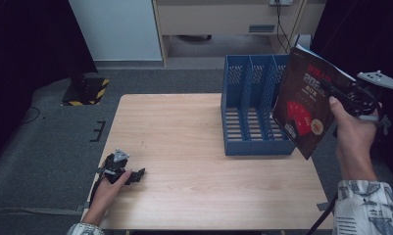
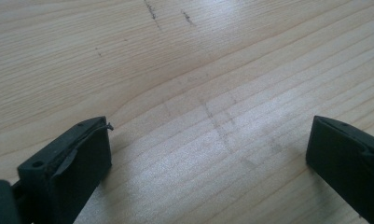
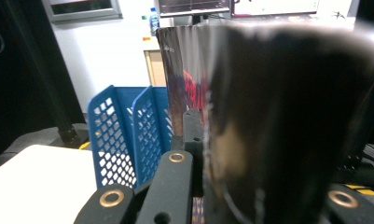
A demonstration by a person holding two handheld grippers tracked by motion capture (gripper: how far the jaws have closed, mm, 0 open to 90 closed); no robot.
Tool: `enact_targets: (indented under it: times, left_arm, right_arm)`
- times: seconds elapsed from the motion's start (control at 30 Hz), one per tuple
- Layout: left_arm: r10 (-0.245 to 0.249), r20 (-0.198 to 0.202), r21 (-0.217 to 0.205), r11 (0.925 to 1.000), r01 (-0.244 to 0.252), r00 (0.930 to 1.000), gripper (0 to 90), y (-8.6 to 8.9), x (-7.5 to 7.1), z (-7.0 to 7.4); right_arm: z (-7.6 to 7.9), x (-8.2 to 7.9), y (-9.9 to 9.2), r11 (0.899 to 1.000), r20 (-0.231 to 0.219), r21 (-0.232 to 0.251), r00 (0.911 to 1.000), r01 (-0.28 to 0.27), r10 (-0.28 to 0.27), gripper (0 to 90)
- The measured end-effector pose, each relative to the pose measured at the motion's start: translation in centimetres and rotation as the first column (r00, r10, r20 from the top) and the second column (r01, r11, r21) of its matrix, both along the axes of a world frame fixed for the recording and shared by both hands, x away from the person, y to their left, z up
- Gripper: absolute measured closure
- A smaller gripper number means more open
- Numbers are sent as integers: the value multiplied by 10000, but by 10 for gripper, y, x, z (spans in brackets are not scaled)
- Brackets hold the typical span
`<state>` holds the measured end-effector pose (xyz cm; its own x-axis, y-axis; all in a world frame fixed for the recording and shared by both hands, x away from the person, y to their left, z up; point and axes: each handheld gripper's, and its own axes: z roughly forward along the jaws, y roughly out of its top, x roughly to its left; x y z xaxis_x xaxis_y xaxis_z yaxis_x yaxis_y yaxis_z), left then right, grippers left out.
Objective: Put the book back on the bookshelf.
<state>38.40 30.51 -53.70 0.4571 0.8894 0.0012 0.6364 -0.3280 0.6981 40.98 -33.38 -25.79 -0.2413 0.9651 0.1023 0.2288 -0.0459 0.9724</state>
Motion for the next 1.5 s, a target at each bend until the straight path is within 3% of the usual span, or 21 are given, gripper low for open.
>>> enact_targets:
  times: [0.37, 0.67, 0.9, 1.13, 1.5]
  left_arm:
    - [29, 0, -2, 10000, -29, 10000, 0, 0, 0, 0]
    - [51, -3, 2, 10000, -51, 10000, 0, 0, 0, 0]
    - [62, -8, 6, 10000, -62, 10000, 0, -1, 0, 0]
    - [63, -6, 7, 10000, -63, 10000, 0, -1, 0, 0]
    - [71, -6, 8, 10000, -71, 10000, 0, -1, 0, 0]
  right_arm:
    - [-5, 27, 4, 9981, 134, -62, 9980, 615, -614, 870]
    - [-14, 53, 4, 9905, 584, 47, 9888, 1376, -1376, 870]
    - [-19, 62, 5, 9852, 821, 212, 9818, 1703, -1715, 870]
    - [-27, 74, 18, 9815, 902, -265, 9783, 1896, -1865, 870]
    - [-42, 86, 28, 9796, 1083, -217, 9745, 1997, -1963, 870]
